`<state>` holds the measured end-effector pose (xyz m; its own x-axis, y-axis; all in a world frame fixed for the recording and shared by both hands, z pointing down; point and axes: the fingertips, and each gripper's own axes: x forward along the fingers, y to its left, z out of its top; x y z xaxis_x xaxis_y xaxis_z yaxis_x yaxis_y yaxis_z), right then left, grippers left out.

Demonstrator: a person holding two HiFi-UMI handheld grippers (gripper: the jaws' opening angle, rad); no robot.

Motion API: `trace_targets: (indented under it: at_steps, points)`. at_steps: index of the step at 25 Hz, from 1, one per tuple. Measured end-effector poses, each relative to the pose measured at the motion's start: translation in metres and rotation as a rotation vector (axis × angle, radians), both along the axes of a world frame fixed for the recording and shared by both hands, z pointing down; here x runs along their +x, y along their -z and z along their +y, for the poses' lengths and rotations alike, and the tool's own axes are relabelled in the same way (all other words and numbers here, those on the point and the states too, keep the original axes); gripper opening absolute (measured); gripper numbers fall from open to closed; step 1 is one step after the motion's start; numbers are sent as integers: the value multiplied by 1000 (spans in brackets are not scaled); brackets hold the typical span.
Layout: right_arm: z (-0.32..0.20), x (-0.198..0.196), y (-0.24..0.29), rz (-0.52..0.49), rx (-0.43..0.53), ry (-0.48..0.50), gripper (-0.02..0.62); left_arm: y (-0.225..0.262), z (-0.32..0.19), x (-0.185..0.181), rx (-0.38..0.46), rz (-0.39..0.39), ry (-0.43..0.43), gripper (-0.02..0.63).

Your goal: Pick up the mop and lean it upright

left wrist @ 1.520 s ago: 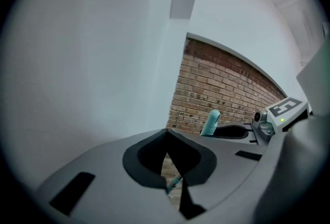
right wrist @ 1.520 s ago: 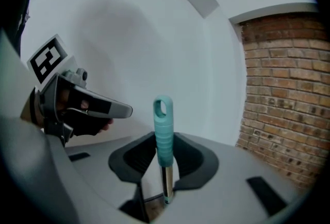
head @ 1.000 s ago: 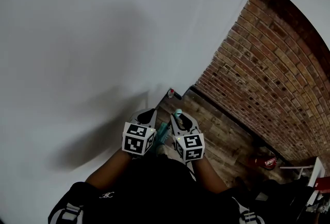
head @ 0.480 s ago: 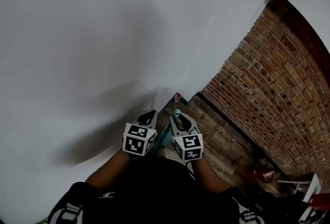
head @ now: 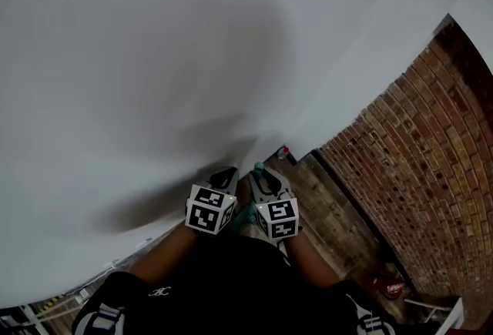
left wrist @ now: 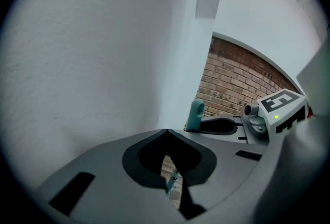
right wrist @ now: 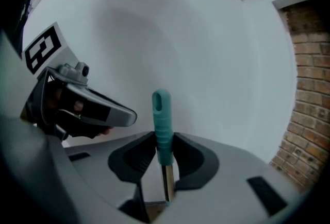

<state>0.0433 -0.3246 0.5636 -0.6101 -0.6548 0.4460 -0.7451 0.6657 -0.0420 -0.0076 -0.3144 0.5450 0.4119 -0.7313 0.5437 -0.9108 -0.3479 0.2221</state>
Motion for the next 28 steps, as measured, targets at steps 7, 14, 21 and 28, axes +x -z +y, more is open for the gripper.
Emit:
trace_targets:
  at_steps: [7,14,21,28]
  points:
    - [-12,-44,-12,23,4,104,115,-4,-1,-26,-10,-14,61,-8]
    - [-16,-75,-18,45,19,144,114,2,4,-30,5,-22,50,-8]
    - [-20,-78,-26,50,4,142,115,2,4,-32,39,-12,6,-8]
    - [-26,-87,-39,97,-167,164,131,3,4,-31,47,-8,-19,-8]
